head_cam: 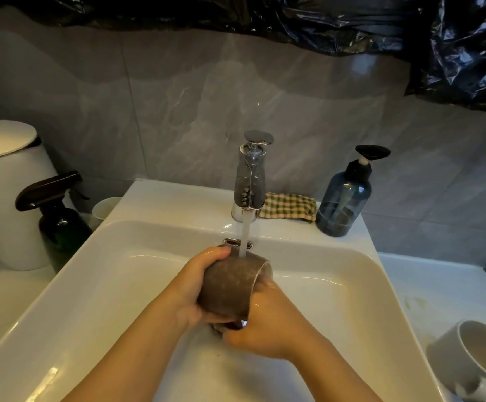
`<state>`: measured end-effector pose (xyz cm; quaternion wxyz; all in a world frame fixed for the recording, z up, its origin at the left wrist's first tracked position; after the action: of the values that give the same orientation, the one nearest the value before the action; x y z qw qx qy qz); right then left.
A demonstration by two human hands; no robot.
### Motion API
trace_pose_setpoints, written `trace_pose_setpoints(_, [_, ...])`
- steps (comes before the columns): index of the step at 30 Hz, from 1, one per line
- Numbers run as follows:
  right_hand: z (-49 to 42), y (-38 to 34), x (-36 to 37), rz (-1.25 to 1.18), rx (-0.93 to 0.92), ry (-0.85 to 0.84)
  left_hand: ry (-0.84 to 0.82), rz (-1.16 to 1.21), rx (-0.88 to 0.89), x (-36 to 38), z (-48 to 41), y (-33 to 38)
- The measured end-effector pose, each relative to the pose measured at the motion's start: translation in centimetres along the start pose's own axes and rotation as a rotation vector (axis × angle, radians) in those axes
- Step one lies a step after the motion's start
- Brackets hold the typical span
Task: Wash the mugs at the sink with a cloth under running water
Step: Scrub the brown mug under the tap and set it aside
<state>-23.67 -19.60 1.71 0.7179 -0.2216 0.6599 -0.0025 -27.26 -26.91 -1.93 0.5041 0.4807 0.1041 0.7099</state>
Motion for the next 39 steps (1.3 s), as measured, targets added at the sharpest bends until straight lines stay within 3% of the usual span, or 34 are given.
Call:
trace_pose_setpoints(1, [-0.2, -0.4, -0.6, 0.072, -0.036, 0.076, -0.001, -0.003, 0.003, 0.0, 0.0, 0.1])
trace_pose_setpoints(3, [-0.2, -0.7, -0.4, -0.004, -0.063, 0.104, -0.024, -0.034, 0.034, 0.1, -0.3, 0.6])
trace_pose_setpoints(5, [-0.3, -0.2, 0.8, -0.316, 0.023, -0.007, -0.029, -0.022, 0.059, 0.1, -0.3, 0.8])
trace_pose_setpoints(8, [-0.2, -0.3, 0.7, -1.009, 0.109, -0.130, -0.028, 0.000, 0.104, 0.2, -0.4, 0.9])
trace_pose_setpoints(10, [-0.4, -0.3, 0.1, -1.192, 0.084, -0.101, -0.023, 0.000, 0.103, 0.2, -0.5, 0.8])
trace_pose_setpoints(12, [-0.4, -0.4, 0.3, -1.035, 0.087, -0.129, 0.012, 0.047, 0.054, -0.2, -0.7, 0.5])
trace_pose_setpoints(15, [-0.5, -0.6, 0.1, -0.427, -0.029, -0.071, 0.045, 0.070, -0.057, -0.7, -0.5, -0.3])
trace_pose_setpoints(17, [-0.3, -0.5, 0.2, -0.289, -0.019, -0.082, 0.053, 0.052, -0.111, -0.7, -0.3, -0.9])
trace_pose_setpoints(21, [0.2, -0.6, 1.6, -0.492, 0.017, -0.263, 0.055, 0.067, -0.175, -0.4, -0.2, -1.7])
trace_pose_setpoints(25, [0.2, -1.6, 1.3, -0.686, 0.012, -0.279, 0.059, 0.073, -0.172, -0.7, -0.5, -1.7])
trace_pose_setpoints(30, [0.1, -0.8, -1.1, -0.499, 0.016, -0.076, 0.037, 0.034, -0.156, 0.0, -0.3, -2.0])
trace_pose_setpoints(35, [0.1, -0.8, -0.3, -0.246, 0.016, -0.120, 0.039, 0.020, -0.092, -0.1, -0.3, -1.4])
trace_pose_setpoints(37, [0.0, -0.1, 0.3, -0.355, 0.069, -0.148, 0.018, 0.057, -0.056, 0.2, -0.4, -1.1])
trace_pose_setpoints(39, [0.1, 0.0, 0.5, -0.629, 0.077, -0.176, 0.000, 0.073, -0.009, 0.5, -0.6, -0.8])
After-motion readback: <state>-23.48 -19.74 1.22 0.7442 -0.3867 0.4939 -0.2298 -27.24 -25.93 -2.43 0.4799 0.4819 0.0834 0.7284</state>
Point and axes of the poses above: each hand's wrist, its own z-axis away from the middle knuckle, its own x-axis out of the palm, y = z × x, the point moved 9 cm from there along -z, towards the middle knuckle, and after that the axes turned 15 degrees about z, right-handed, at the moved point
